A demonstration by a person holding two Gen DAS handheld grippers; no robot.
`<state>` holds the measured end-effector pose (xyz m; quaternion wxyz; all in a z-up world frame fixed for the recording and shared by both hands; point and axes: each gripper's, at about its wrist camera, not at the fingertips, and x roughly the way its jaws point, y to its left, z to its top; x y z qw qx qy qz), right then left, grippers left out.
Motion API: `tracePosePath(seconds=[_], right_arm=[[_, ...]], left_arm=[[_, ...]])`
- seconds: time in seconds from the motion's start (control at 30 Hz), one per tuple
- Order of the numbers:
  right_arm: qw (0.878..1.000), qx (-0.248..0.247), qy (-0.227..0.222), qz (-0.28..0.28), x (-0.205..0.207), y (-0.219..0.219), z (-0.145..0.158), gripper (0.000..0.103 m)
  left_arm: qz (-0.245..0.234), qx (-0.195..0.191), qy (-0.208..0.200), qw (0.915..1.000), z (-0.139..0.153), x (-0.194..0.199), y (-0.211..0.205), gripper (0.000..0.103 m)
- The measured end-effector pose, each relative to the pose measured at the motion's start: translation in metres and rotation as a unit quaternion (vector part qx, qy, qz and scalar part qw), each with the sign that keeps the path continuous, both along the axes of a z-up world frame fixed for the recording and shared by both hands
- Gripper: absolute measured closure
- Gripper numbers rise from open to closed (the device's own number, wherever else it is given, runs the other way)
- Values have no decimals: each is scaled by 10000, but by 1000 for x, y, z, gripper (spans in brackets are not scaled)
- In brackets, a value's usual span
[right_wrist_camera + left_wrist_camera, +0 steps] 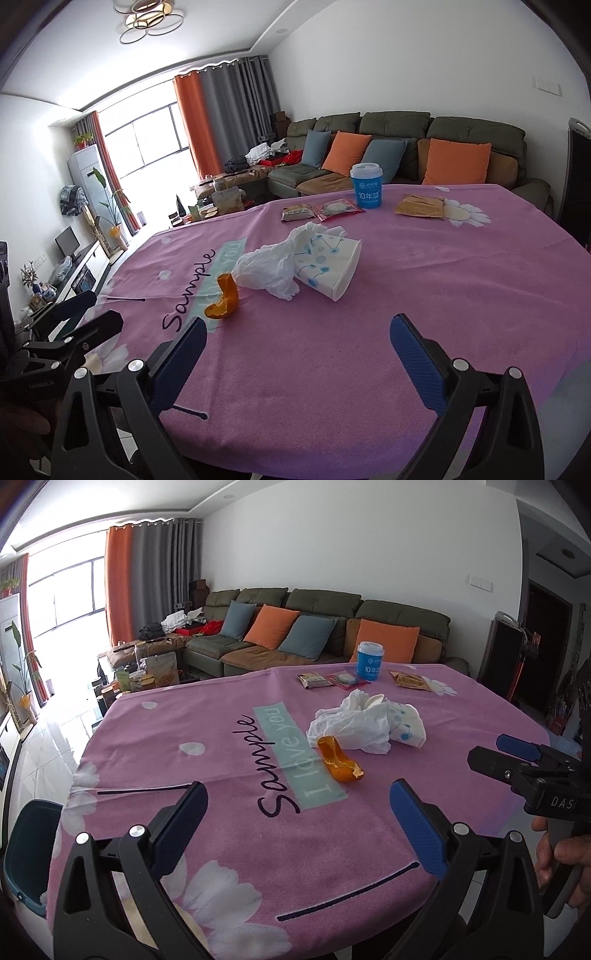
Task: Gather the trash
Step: 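Reach the left tool toward the orange peel while the right tool reaches toward the white tissue and cup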
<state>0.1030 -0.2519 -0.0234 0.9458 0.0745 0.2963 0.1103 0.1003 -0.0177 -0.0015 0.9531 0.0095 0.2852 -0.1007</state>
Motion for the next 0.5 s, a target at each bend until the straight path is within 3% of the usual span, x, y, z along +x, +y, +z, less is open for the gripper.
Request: tracePosePath(seconds=[0.5], right_arm=[[9992, 248, 284, -107, 48, -19, -8, 7]], left_arm=[[-211, -277, 667, 9972, -33, 86, -42, 6]])
